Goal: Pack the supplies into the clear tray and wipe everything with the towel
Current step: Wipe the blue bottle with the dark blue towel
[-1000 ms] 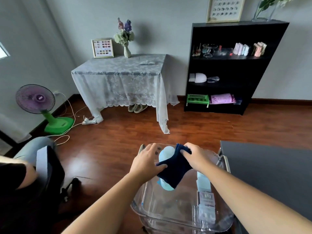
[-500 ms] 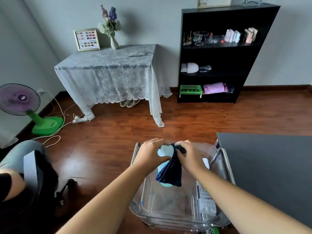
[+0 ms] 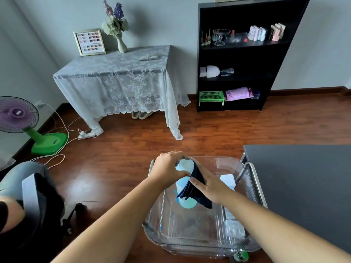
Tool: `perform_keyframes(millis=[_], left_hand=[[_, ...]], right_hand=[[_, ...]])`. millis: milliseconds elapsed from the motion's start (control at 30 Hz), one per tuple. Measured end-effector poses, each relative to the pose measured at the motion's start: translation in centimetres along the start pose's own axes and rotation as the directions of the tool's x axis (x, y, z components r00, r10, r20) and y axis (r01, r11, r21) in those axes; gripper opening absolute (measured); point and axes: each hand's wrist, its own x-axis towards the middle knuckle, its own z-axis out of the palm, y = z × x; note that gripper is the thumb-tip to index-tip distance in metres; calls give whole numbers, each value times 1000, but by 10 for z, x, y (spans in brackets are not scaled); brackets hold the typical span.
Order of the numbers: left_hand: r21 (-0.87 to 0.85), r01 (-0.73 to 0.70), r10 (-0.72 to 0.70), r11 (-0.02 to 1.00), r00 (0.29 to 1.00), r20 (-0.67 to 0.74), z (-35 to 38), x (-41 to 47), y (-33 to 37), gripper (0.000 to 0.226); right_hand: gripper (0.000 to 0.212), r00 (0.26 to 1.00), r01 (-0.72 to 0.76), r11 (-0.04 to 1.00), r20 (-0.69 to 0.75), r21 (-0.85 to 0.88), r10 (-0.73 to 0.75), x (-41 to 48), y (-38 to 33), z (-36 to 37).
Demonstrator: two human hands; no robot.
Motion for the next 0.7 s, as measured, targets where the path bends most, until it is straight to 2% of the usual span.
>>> perform_keyframes(millis=[67,167,267,333,400,500,600,700], left_hand=[[-7,-2,2,1000,1000,3,0,2,1,39],[-9,-15,15,1000,1000,13,2,1,2,40],[-9,8,-8,1000,1000,21,0,3,1,40],[9,28,-28,1000,999,38,-2,5,-1,41],[8,48,-48,999,997,62,-4,7,-2,41],[-53,86,-80,995,990,119,-6,8,-2,42],[-132,97,-80,987,989,127,-5,5,-5,48],[-172,132,-136,976,991,-11,1,-4,-5,47]], right_hand=[[71,1000,-15,997,0,-78,15,1,0,4],[92,992,-77,966,-112,-247,50,-2,3,23],[108,984,-125,938,-164,-322,75,3,4,33],[108,989,-114,953,-128,-281,80,11,1,28],[106,996,-90,975,-24,-202,87,18,-1,14],[106,992,-75,983,86,-165,90,21,-3,-2],[104,997,-73,990,-10,-123,72,16,-2,9],[102,994,-81,990,-82,-112,72,14,1,26]])
